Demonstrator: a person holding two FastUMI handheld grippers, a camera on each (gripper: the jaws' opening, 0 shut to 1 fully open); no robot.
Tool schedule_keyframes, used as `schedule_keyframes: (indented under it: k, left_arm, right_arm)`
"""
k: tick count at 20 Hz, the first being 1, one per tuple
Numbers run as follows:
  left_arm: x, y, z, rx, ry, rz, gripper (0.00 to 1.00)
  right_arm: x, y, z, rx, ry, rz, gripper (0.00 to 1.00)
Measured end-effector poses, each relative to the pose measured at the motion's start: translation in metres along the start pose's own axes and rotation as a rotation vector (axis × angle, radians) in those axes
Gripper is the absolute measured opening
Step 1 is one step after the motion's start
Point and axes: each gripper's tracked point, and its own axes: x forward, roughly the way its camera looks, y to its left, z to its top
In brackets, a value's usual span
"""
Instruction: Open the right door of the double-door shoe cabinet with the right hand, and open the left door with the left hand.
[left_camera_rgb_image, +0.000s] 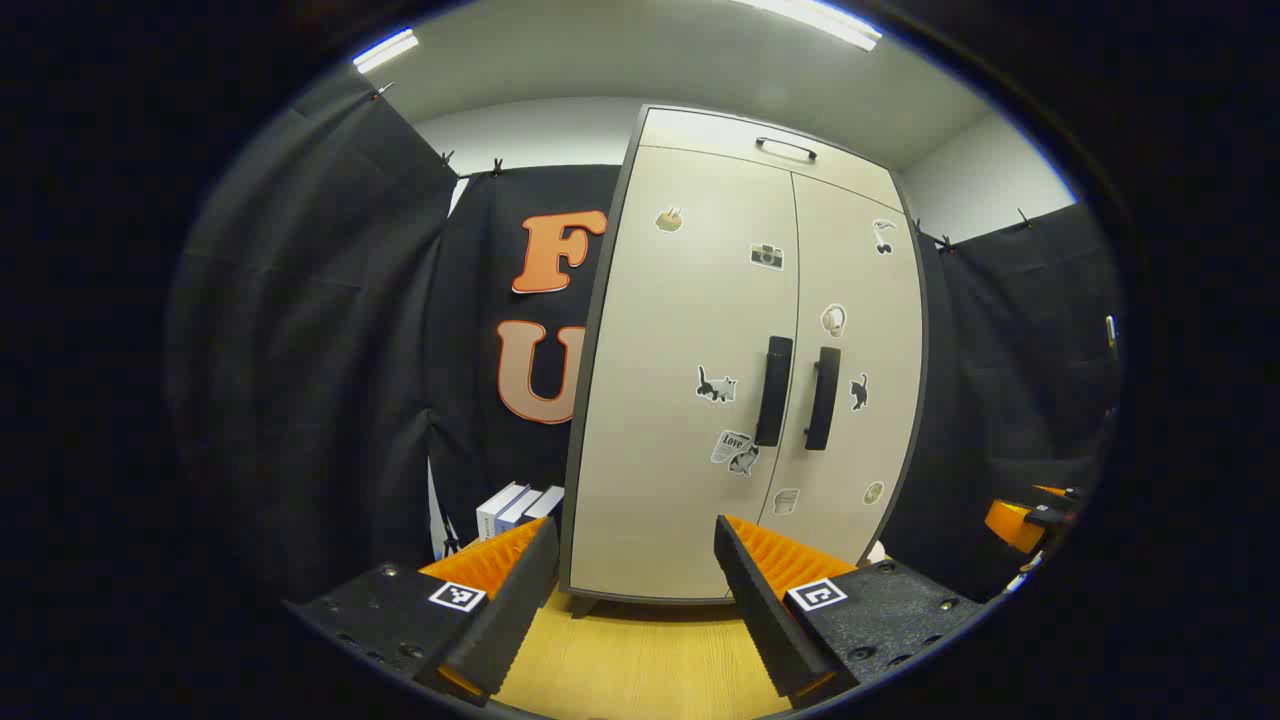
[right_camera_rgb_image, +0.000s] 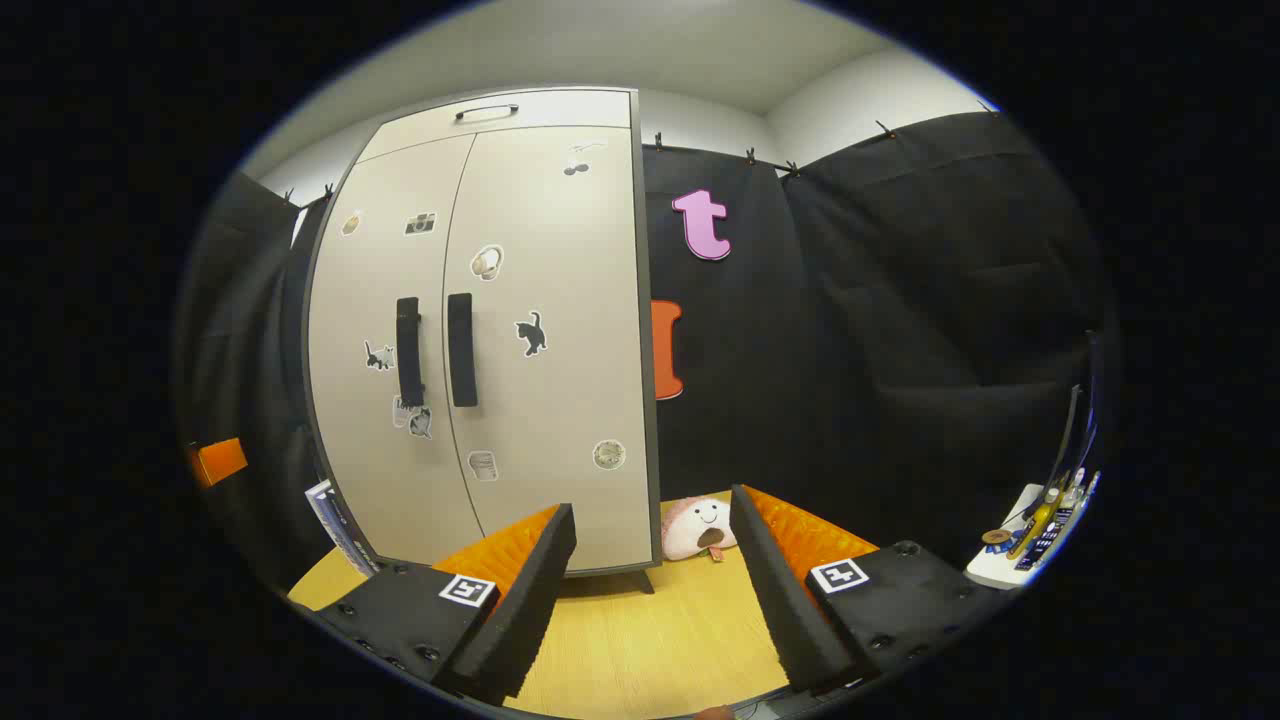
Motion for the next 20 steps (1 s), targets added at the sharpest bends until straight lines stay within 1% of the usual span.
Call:
schedule_keyframes:
  k: [1, 2, 16, 17, 18, 20]
  left_arm:
    - [-0.001, 0.002, 0.002, -0.002, -0.006, 0.003, 0.94]
    - [-0.001, 0.005, 0.003, -0.003, -0.009, 0.006, 0.94]
    - [-0.013, 0.019, 0.000, 0.002, 0.001, 0.012, 0.95]
    - [-0.013, 0.019, 0.000, 0.002, 0.004, 0.012, 0.94]
    - [-0.014, 0.020, -0.001, 0.001, 0.006, 0.012, 0.94]
    - [-0.015, 0.021, -0.003, -0.003, 0.009, 0.009, 0.95]
  right_arm:
    - [-0.002, 0.000, 0.001, -0.002, -0.004, -0.003, 0.89]
    - [-0.003, 0.000, 0.003, -0.005, -0.007, -0.007, 0.99]
    - [-0.021, 0.015, -0.001, -0.031, 0.000, 0.003, 0.99]
    - [-0.021, 0.015, -0.001, -0.033, 0.001, 0.004, 0.89]
    - [-0.022, 0.015, -0.001, -0.035, 0.002, 0.002, 0.99]
    - [-0.021, 0.016, 0.000, -0.043, 0.005, 0.003, 0.99]
